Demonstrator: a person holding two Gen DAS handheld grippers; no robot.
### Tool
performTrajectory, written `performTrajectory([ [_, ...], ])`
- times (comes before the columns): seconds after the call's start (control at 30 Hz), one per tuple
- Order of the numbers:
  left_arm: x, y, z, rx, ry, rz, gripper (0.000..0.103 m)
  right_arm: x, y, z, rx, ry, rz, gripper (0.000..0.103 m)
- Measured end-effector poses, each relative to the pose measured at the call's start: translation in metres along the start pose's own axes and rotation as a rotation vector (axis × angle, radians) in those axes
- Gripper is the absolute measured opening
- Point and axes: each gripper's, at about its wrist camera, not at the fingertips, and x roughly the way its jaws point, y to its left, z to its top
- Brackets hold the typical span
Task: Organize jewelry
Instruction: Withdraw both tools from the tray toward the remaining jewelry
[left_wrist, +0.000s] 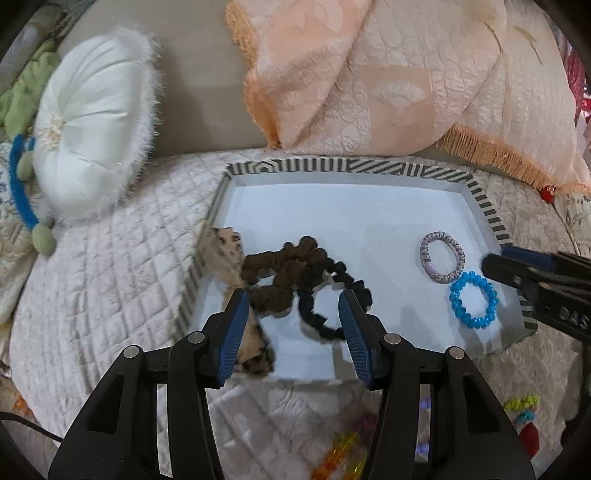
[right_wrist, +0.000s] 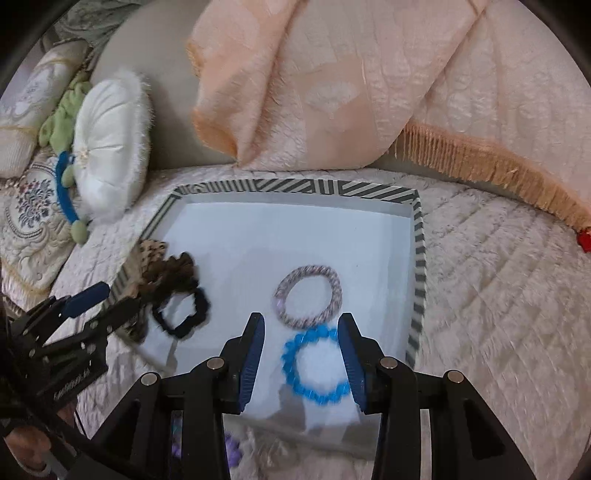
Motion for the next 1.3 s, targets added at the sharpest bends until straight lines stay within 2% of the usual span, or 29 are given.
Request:
performTrajectory([
  [0.2,-0.032,0.012,-0.023,-0.017,-0.035,0.030,0.050,-0.035,0.020,-0.031,-0.013,-0.023,0.003,0.039],
  [0.6,-0.081,0.030,-0.060,-0.038,-0.083,0.072,0.050,-0.070,0.053,-0.079,-0.066,-0.034,0.006,0.039],
  [0.8,-0.096,0.035,-0.074,-0.039,-0.087,0.071,0.050,-0.085,0.055,-0.096,-0.075,-0.032,0.003,0.039],
  [0.97,-0.098,0.053,-0.084,-0.091,-0.034,0.010,0.050,-0.097,0.049,-0.110,-0.071,-0.029,-0.005,0.039],
  [1.13,-0.085,0.072,-0.092,-0.167,0.059,-0.117,0.050,-0.102,0.037,-0.123,-0.055,-0.015,0.001,0.039],
  [1.3,-0.066,0.061,-0.097,-0.155,0.137,-0.208,0.050,-0.092,0.028,-0.124,-0.036,0.008,0.024,0.039],
])
